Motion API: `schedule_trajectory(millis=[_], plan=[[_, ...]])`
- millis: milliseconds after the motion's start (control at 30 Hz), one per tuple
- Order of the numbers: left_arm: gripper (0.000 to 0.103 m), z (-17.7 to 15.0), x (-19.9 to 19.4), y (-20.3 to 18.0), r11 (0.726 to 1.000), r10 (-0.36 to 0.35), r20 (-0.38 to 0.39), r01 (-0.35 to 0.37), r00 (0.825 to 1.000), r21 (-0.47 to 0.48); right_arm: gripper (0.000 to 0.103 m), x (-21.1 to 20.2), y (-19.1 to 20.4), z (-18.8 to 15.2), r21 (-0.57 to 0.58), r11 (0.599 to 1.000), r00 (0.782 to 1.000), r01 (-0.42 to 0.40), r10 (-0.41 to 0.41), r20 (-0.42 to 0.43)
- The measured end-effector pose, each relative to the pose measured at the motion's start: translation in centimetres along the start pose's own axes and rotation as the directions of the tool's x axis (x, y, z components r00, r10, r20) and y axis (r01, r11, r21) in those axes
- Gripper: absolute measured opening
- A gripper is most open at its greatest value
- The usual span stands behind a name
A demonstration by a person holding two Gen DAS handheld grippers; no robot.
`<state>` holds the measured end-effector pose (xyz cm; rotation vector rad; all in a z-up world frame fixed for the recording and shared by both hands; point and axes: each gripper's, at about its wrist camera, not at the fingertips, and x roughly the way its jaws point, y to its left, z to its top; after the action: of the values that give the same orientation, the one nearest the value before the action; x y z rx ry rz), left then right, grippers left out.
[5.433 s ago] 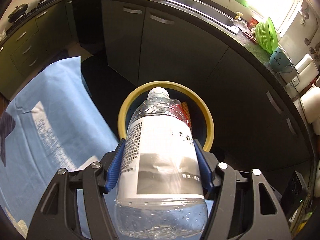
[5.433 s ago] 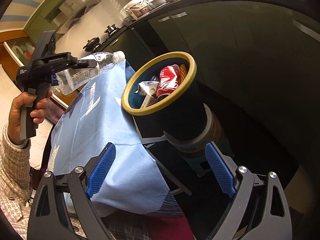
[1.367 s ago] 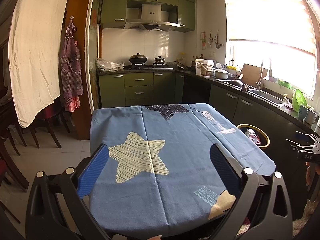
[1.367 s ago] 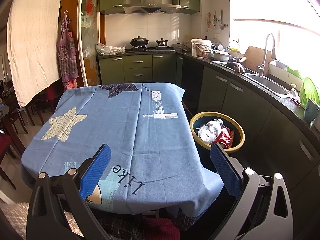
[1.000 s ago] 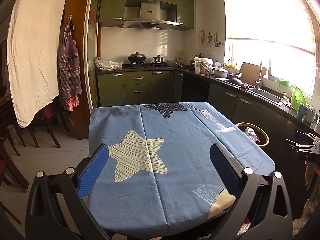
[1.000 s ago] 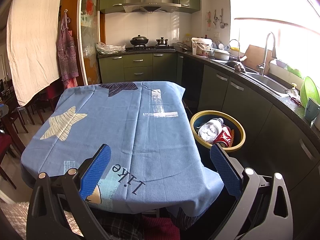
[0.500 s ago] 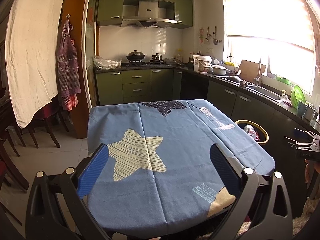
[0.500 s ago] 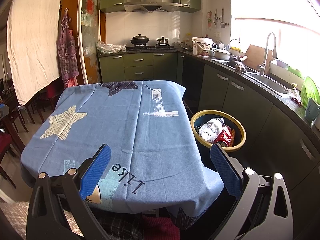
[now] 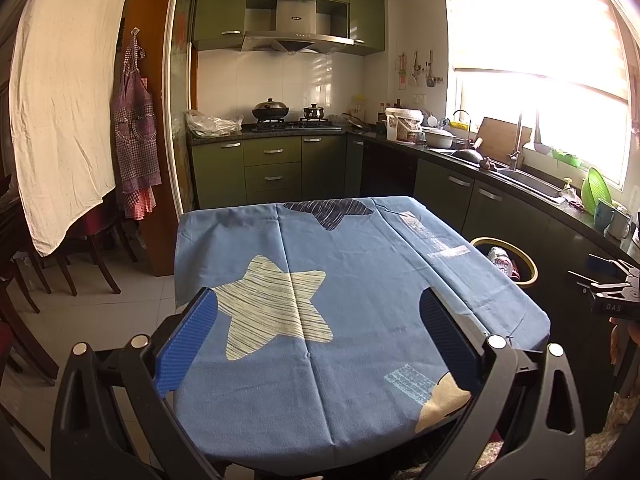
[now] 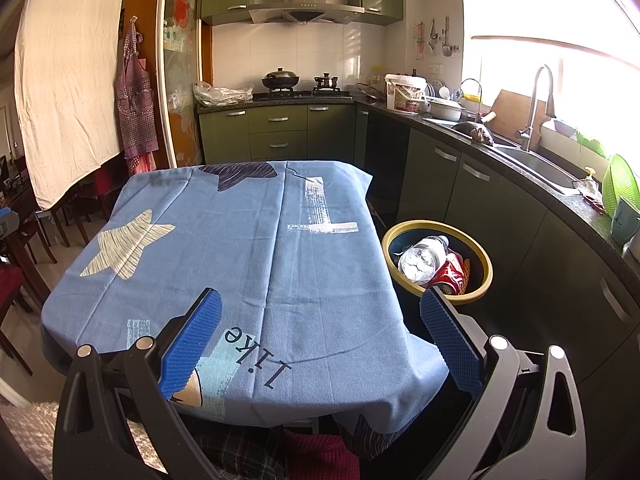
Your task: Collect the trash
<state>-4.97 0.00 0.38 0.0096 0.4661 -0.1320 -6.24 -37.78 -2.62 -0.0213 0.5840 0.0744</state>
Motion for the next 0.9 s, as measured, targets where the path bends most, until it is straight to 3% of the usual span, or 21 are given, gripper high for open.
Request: schedule_trajectory(millis=[700,900], plan=[[0.096,-0.07,0.28,-0.09,1.000,0.007,0.012,-0.007,1.000,0.016,0.098,0.41,0.01,-0.22,-0.004,1.000,1.000,-0.006,0.006,-0.005],[0.096,0.11,0.91,-0.30,1.000,0.010,-0.019,-0.010,1.000,0.021,0.098,0.48,0.05,-0.29,-0.003,1.000,1.000,-0.004,0.004,-0.007]])
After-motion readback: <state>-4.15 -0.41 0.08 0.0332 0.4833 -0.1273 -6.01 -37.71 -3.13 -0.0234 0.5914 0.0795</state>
